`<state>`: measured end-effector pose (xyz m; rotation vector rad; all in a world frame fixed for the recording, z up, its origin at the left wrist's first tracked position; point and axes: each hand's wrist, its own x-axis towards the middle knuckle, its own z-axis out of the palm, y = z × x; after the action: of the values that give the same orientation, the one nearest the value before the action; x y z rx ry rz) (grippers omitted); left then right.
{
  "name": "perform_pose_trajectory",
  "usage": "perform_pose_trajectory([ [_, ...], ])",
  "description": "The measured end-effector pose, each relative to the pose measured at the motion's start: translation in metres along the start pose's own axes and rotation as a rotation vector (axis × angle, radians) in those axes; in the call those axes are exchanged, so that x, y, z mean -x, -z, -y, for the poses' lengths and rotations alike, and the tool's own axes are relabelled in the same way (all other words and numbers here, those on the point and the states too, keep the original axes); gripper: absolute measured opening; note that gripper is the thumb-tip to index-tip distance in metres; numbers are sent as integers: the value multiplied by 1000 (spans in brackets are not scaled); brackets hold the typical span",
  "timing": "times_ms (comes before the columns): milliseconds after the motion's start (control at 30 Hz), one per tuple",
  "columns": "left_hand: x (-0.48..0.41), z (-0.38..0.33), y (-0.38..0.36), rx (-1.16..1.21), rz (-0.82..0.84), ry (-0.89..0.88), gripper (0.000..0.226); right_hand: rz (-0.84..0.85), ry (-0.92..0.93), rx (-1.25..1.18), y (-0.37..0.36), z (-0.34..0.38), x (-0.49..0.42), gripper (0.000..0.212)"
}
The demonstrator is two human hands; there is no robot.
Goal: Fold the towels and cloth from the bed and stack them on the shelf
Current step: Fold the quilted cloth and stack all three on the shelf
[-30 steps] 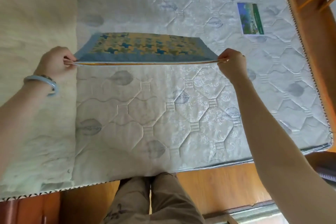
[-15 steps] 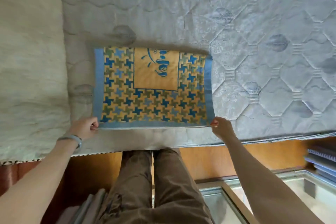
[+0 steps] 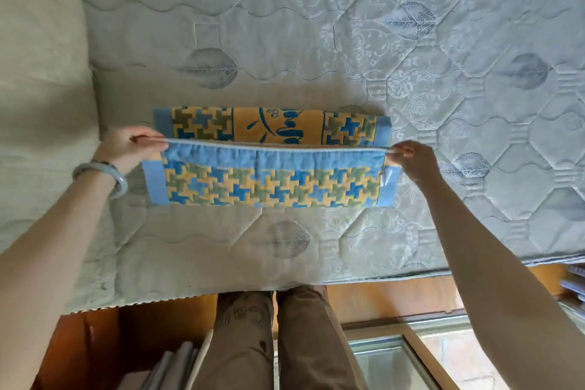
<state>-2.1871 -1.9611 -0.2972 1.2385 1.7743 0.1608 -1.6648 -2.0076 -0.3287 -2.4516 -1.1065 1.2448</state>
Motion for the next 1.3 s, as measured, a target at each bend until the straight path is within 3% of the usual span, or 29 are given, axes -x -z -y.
perform_pose_trajectory([
  [100, -36, -6, -5, 16, -82, -9, 7, -81, 35, -14, -10, 14, -36, 27],
  [200, -66, -10, -16, 13, -188, -2, 21, -188, 82, 68, -17, 28, -58, 24],
  [333, -89, -3, -33, -83, -267, 67, 19, -233, 95, 220, -29, 37, -79, 24],
  [400, -92, -1, -43, -224, -319, 67, 15, -200, 70, 331, -37, 38, -84, 27],
  [467, -89, 0, -57, -474, -398, 37, 33, -231, 79, 471, -48, 46, -77, 38],
  [567, -67, -13, -93, -588, -408, -152, 60, -364, 354, 665, -82, 69, -48, 70],
  [667, -41, -32, -153, -687, -201, -476, 61, -140, 687, 752, -153, 90, -2, 66],
  [733, -34, -35, -189, -779, -128, -565, 60, -63, 812, 791, -203, 92, 21, 59],
  [833, -44, -24, -207, -853, -114, -478, 59, -38, 795, 778, -228, 81, 11, 53],
  [967, -59, 9, -184, -921, -65, -522, 66, -102, 816, 832, -191, 44, -21, 52],
  [1133, -56, 58, -133, -926, -154, -406, 67, -231, 576, 844, -127, -17, -39, 57],
  [1300, -54, 74, -107, -814, -184, -323, 69, -182, 418, 825, -106, -31, -39, 62],
])
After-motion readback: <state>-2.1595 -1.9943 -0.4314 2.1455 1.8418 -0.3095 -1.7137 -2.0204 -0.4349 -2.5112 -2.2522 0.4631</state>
